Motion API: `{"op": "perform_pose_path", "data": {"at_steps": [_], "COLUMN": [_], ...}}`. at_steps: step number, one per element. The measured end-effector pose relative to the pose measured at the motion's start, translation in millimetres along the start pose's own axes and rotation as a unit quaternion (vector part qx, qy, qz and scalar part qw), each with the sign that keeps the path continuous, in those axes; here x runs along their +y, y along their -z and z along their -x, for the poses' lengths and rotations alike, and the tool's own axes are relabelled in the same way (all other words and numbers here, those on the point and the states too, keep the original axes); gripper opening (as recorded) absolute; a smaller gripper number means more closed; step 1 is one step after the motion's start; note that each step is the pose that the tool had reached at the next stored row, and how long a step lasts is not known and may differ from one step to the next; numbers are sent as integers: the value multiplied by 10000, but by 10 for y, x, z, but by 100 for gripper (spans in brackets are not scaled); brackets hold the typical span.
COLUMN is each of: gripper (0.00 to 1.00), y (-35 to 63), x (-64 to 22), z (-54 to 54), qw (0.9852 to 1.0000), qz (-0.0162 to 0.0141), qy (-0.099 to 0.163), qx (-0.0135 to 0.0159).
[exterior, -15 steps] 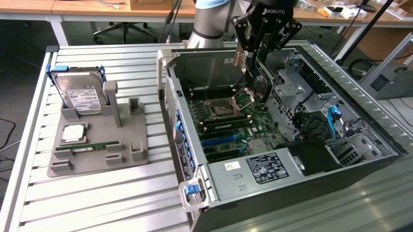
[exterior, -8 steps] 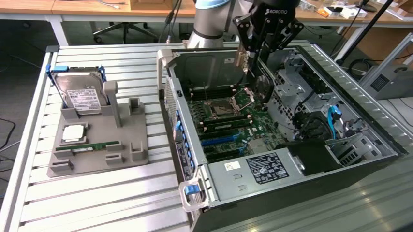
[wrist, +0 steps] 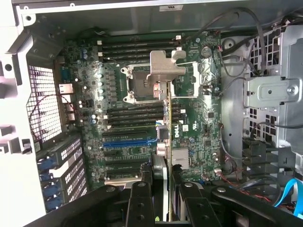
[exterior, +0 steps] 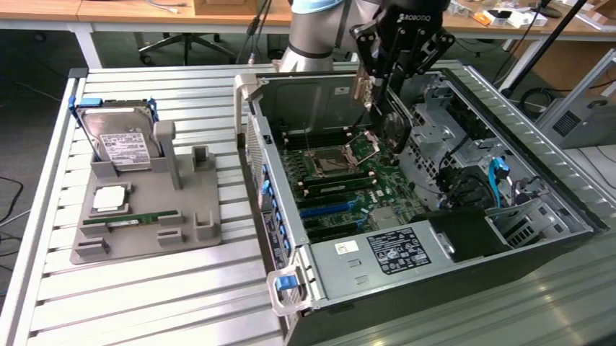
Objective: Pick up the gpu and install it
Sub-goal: 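Pick up the gpu and move the gpu toward the slot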
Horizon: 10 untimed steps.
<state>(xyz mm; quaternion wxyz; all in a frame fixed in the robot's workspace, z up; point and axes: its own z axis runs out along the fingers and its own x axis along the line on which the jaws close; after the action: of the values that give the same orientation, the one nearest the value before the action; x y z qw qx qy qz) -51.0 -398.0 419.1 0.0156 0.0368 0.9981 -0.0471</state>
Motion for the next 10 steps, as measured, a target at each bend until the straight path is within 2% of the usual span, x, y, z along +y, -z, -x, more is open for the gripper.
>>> {"op": "perform_pose_path", "data": {"at_steps": [10], "gripper": [27], "y": [-4], "x": [3], "z": [40], "qw": [10000], "qz": [-16], "qy": [0], "qx": [-1]}}
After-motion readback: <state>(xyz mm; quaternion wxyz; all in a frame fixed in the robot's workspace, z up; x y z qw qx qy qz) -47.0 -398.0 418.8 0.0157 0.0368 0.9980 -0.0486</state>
